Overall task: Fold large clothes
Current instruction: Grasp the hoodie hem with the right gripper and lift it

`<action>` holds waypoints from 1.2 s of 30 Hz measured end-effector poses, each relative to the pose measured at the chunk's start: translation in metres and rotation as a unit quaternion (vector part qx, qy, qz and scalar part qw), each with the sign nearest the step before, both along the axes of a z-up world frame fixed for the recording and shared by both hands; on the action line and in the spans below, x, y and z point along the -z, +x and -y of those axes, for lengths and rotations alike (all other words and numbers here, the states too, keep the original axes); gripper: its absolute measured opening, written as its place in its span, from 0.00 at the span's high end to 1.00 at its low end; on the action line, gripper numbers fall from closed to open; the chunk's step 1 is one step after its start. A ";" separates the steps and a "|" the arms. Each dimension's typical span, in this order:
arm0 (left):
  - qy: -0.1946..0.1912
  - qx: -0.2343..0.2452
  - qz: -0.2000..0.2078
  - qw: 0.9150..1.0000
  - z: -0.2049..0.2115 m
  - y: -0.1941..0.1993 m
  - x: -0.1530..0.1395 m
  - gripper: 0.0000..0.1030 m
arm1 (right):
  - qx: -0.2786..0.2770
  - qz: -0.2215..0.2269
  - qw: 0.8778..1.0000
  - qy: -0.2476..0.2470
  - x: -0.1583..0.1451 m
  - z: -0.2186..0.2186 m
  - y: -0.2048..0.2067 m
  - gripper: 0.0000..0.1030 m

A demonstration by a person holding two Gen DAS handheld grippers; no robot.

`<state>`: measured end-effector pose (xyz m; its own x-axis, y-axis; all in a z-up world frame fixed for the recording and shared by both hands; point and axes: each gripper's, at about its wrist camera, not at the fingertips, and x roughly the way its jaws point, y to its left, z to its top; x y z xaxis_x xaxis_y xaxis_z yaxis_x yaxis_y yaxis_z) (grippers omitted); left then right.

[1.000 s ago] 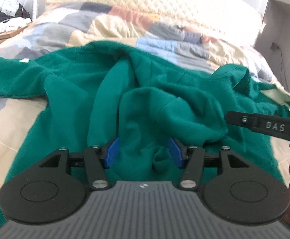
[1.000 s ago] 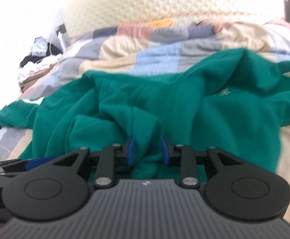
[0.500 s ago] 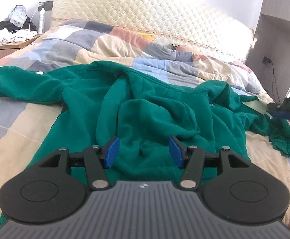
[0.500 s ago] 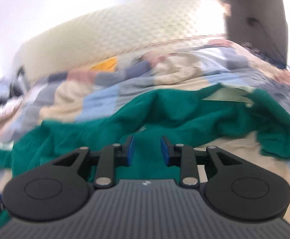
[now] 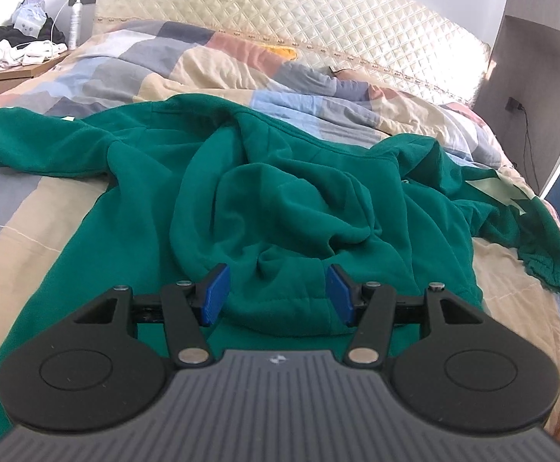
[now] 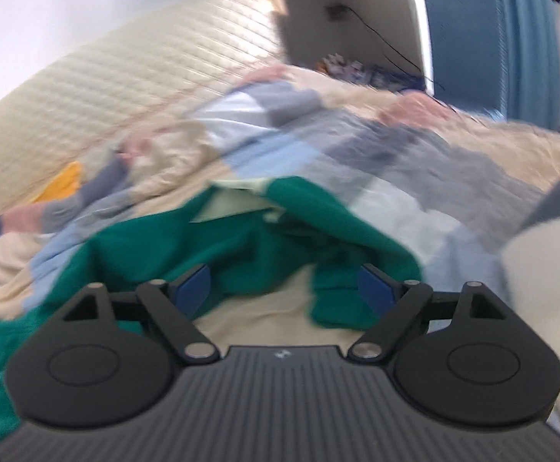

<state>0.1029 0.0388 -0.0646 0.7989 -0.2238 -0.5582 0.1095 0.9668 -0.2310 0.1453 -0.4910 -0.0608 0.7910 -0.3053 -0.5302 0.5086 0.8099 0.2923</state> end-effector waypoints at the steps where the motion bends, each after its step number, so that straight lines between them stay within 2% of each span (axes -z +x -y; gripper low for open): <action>1: -0.002 -0.002 -0.001 1.000 0.000 0.003 0.001 0.40 | 0.010 -0.005 1.000 0.008 0.005 0.012 0.002 0.17; 5: -0.019 -0.010 -0.005 1.000 -0.007 0.012 0.002 0.40 | 0.046 -0.013 0.999 0.002 0.022 0.048 0.006 0.17; 10: -0.049 -0.021 -0.024 0.998 -0.016 0.027 0.007 0.40 | 0.060 -0.032 0.998 -0.015 0.047 0.080 0.020 0.17; 11: -0.062 -0.023 -0.032 0.997 -0.019 0.032 0.009 0.40 | 0.058 -0.029 0.998 -0.010 0.051 0.085 0.020 0.18; 13: -0.086 -0.030 -0.044 0.995 -0.025 0.039 0.015 0.40 | 0.036 -0.011 0.999 0.028 0.063 0.097 0.022 0.19; 14: -0.090 -0.035 -0.048 0.994 -0.027 0.043 0.017 0.40 | 0.022 -0.008 0.998 0.066 0.073 0.106 0.025 0.24; 15: -0.092 -0.040 -0.052 0.994 -0.028 0.045 0.019 0.40 | 0.021 -0.011 0.995 0.093 0.083 0.113 0.028 0.39; 16: -0.094 -0.042 -0.055 0.993 -0.029 0.048 0.021 0.40 | 0.025 -0.017 0.994 0.105 0.089 0.116 0.029 0.51; 21: -0.107 -0.044 -0.058 0.992 -0.036 0.056 0.024 0.40 | 0.032 0.001 0.991 0.132 0.091 0.128 0.029 0.84; 25: -0.130 -0.046 -0.062 0.989 -0.043 0.056 0.023 0.40 | 0.026 0.015 0.994 0.105 0.055 0.136 0.032 0.92; 29: -0.154 -0.046 -0.060 0.985 -0.049 0.053 0.019 0.40 | 0.025 0.030 0.996 0.080 -0.009 0.151 0.023 0.92; 33: -0.169 -0.046 -0.057 0.983 -0.054 0.052 0.014 0.40 | 0.010 0.006 0.998 0.060 -0.070 0.162 0.018 0.93; 36: -0.170 -0.043 -0.056 0.983 -0.057 0.050 0.011 0.40 | -0.015 -0.009 0.999 0.052 -0.113 0.151 0.014 0.93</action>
<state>0.1525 0.0962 -0.0755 0.7614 -0.3461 -0.5482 -0.0138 0.8367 -0.5475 0.1590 -0.6423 0.0517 0.7889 -0.2245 -0.5720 0.4904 0.7909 0.3661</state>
